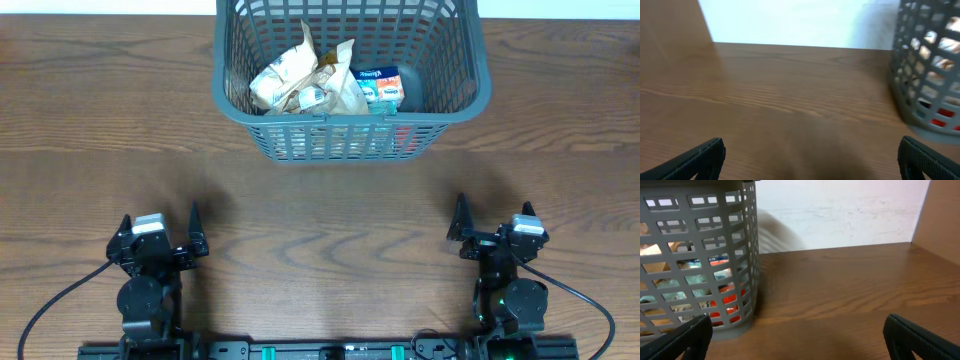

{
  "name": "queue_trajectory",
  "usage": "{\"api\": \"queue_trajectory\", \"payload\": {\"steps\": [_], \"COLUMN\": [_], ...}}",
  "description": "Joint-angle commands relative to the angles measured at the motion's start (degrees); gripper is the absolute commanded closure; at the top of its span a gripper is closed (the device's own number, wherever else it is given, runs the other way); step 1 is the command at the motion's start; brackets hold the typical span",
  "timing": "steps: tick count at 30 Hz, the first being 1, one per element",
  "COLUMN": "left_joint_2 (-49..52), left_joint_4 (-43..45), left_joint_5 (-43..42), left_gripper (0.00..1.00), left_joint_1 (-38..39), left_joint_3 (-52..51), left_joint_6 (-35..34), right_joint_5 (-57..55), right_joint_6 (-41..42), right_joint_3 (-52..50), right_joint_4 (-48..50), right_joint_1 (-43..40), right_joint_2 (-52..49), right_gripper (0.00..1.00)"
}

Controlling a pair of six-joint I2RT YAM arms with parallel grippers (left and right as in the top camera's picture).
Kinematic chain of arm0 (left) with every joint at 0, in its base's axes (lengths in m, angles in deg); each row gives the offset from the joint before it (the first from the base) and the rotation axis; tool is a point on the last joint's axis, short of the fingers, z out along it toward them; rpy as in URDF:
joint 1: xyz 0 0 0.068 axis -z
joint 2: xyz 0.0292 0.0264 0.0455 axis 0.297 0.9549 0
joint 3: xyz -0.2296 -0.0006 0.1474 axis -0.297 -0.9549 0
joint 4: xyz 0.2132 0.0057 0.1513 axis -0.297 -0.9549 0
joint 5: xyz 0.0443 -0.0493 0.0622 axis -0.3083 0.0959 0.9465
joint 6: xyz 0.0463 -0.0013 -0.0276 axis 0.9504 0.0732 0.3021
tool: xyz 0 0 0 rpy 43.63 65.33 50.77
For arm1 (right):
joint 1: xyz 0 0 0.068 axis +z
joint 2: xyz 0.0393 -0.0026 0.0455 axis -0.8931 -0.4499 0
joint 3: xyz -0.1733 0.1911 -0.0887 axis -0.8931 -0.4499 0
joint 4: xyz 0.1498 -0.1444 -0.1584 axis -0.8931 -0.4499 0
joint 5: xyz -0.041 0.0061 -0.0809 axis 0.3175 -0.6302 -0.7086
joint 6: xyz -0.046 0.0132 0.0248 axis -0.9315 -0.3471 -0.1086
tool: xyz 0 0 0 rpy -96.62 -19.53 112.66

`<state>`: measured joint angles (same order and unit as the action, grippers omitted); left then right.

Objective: Pack container

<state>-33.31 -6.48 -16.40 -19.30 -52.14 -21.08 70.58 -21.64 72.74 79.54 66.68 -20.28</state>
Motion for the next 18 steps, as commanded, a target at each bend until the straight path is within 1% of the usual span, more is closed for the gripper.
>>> {"api": "queue_trajectory", "payload": {"steps": [1,3,8,13,16,18], "left_joint_2": [-0.46,-0.46,-0.46,-0.46,-0.46,-0.46], "left_joint_4": [-0.52,-0.52,-0.59,-0.50,-0.33,-0.28], "left_joint_5": [-3.43,-3.63,-3.89,-7.48,-10.12,-10.25], "left_gripper": [0.01,0.01,0.01,0.01,0.01,0.01], "left_joint_1": [0.24,0.24,0.42,0.57,0.57,0.57], "left_joint_3": [-1.55,-1.55,-1.55,-1.55,-1.55,-1.55], "left_joint_6": [-3.21,-3.58,-7.80,-7.65,-4.72,-4.26], "right_joint_5": [-0.81,-0.81,-0.79,-0.79,-0.81,-0.81], "right_joint_6": [0.94,0.94,0.94,0.94,0.94,0.94], "right_joint_3": [-0.13,-0.13,-0.13,-0.13,-0.13,-0.13], "right_joint_4": [-0.24,-0.24,-0.24,-0.24,-0.24,-0.24], "right_joint_1": [-0.48,-0.48,-0.48,-0.50,-0.48,-0.48], "right_joint_2": [0.37,0.37,0.37,0.37,0.37,0.37], "right_gripper": [0.01,0.01,0.01,0.01,0.01,0.01]}}
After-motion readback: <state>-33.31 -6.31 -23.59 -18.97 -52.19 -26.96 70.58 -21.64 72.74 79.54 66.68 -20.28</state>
